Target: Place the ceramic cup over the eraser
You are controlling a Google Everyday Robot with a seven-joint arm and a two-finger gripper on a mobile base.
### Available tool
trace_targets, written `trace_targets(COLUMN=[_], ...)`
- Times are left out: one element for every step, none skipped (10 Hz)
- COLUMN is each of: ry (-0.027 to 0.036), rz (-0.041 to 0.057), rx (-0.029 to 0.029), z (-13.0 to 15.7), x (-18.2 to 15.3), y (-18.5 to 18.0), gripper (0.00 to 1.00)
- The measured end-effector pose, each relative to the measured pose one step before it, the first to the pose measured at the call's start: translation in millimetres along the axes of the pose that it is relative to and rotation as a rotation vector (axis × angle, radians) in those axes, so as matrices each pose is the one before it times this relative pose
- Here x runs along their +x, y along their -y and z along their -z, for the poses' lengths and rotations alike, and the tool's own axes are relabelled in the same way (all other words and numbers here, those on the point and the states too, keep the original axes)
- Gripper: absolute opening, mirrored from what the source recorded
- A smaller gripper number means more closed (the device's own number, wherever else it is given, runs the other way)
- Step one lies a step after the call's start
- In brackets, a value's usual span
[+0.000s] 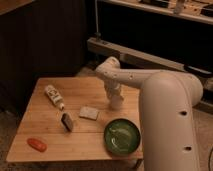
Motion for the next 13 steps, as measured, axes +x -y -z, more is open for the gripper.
trace_targets(ry=[-0.00012, 0.00229, 0.00108, 0.00044, 0.01129, 0.00904, -0.00023, 0.00065, 0.01784, 0.00303, 0.00736, 0.00286, 0.00117], rz=[0.00186, 0.00027, 0.00008, -0.00097, -0.00725, -0.00804, -0.00011, 0.00195, -0.00742, -0.00902, -0.00549, -0.00328, 0.00227], rx=[-0.00168, -0.00299, -0.00018, 0.00026, 0.00958, 0.00100, -0.00160, 0.00221, 0.02208, 0.01015, 0.02472, 0.01833, 0.00737], z=[0.95, 1.68, 0.15, -0.02, -2.74, -3.75, 0.61, 0.36, -2.26, -2.01, 0.22, 1.14, 1.12], x=[-0.43, -0.77, -0.35, 0.10, -0.46, -0.32, 0.06, -0.44, -0.92, 3.87, 1.61, 1.31, 0.20], y=[-0.17, -1.34, -0.27, -0.50, -1.25, -6.36, -0.54, 2.20, -3.05, -11.77, -2.69, 0.21, 3.35], gripper=[0.62, 0.74, 0.79, 0.80, 0.80, 0.80, 0.80, 0.80, 0.80, 0.80, 0.80, 0.80, 0.80])
